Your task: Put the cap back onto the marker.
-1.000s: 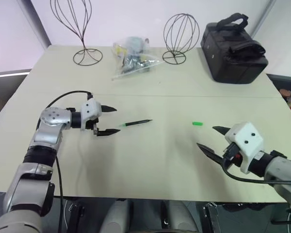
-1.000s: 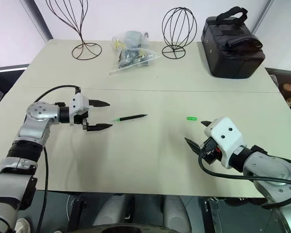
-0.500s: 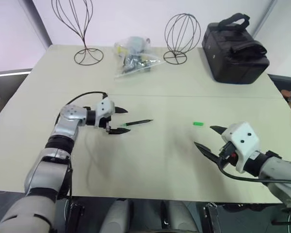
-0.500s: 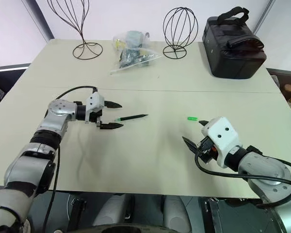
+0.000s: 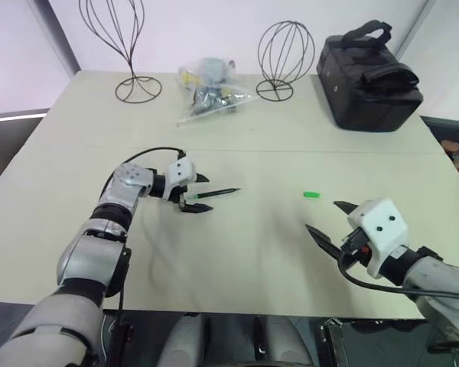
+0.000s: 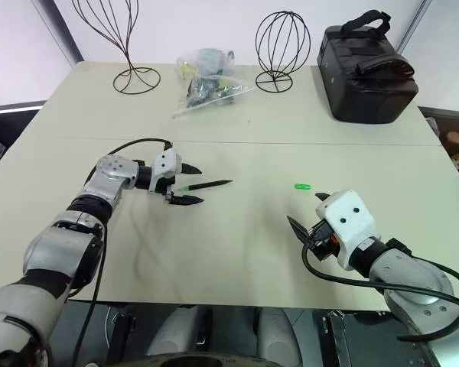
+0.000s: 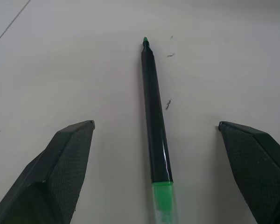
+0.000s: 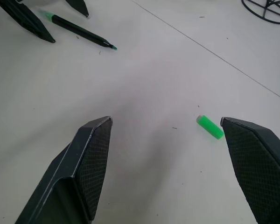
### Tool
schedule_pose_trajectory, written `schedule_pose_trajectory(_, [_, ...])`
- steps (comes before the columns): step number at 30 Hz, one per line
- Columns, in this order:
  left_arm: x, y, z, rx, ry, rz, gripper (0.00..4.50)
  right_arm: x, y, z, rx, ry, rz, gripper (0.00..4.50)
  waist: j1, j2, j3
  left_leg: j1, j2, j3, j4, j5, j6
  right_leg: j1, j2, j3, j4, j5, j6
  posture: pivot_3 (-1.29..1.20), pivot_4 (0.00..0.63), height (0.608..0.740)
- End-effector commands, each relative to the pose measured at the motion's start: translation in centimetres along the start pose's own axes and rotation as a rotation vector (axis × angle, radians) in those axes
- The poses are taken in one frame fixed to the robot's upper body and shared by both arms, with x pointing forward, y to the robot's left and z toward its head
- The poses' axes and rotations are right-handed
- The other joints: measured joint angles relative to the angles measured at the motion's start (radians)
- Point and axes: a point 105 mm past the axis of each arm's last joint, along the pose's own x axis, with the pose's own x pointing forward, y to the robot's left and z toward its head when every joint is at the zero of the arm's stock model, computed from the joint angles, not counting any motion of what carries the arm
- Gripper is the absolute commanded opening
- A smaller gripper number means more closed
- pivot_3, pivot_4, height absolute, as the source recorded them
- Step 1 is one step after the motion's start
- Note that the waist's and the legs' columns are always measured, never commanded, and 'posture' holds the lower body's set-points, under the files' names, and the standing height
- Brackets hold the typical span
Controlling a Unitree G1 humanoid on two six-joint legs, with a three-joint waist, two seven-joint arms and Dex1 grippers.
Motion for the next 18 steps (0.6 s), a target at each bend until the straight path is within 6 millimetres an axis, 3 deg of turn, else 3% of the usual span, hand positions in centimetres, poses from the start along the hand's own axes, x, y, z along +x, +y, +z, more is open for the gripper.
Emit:
schedule_pose_trajectory(1, [-0.2, 0.4, -0.1, 0.02, 0.031, 0.013, 4.46, -0.5, 0.1, 0.9, -0.026, -0.033, -0.023, 3.81, 0.0, 0.0, 0.0, 0.0, 0.0, 0.0, 0.0, 0.0, 0.0, 0.0, 0.0, 0.0, 0.0, 0.0, 0.0, 0.0, 0.15, 0.74])
schedule_pose_trajectory(5, [-0.2, 0.2, -0.5, 0.011, 0.045, 0.016, 4.46, -0.6, -0.1, 0.8, -0.029, -0.028, -0.029, 3.81, 0.0, 0.0, 0.0, 0.001, 0.0, 0.0, 0.0, 0.0, 0.0, 0.0, 0.0, 0.0, 0.0, 0.0, 0.0, 0.0, 0.15, 0.74])
schedule_pose_trajectory(6, [-0.2, 0.2, -0.6, 0.007, 0.047, 0.017, 4.22, -0.6, -0.1, 0.8, -0.03, -0.027, -0.028, 3.81, 0.0, 0.0, 0.0, 0.001, 0.0, 0.0, 0.0, 0.0, 0.0, 0.001, 0.0, 0.0, 0.001, 0.0, 0.0, 0.0, 0.15, 0.74])
schedule_pose_trajectory(8, [-0.1, 0.0, -0.9, -0.001, 0.053, 0.013, 3.69, -0.6, -0.1, 0.8, -0.032, -0.026, -0.027, 3.81, 0.0, 0.0, 0.0, 0.002, 0.0, 0.0, 0.0, 0.0, 0.0, 0.001, 0.0, 0.0, 0.001, 0.0, 0.0, 0.0, 0.15, 0.74])
schedule_pose_trajectory(15, [-0.2, -0.5, -1.5, -0.019, 0.066, -0.008, 0.32, -0.7, 0.0, 0.8, -0.038, -0.018, -0.01, 3.81, -0.001, 0.0, 0.0, 0.005, 0.0, 0.0, 0.0, 0.0, 0.0, 0.004, 0.0, 0.0, 0.002, 0.0, 0.0, 0.0, 0.15, 0.74])
schedule_pose_trajectory(16, [-0.2, -0.5, -1.6, -0.023, 0.066, -0.011, 0.09, -0.7, 0.1, 0.7, -0.039, -0.014, -0.002, 3.81, -0.001, 0.0, 0.0, 0.005, 0.0, 0.0, 0.0, 0.0, 0.0, 0.004, 0.0, 0.0, 0.002, 0.0, 0.0, 0.0, 0.15, 0.74])
schedule_pose_trajectory(18, [-0.2, -0.7, -1.7, -0.036, 0.064, -0.021, 0.09, -0.8, 0.1, 0.7, -0.044, -0.009, 0.004, 3.81, -0.001, 0.0, 0.0, 0.005, 0.0, 0.0, 0.0, 0.0, 0.0, 0.004, 0.0, 0.0, 0.002, 0.0, 0.0, 0.0, 0.15, 0.74])
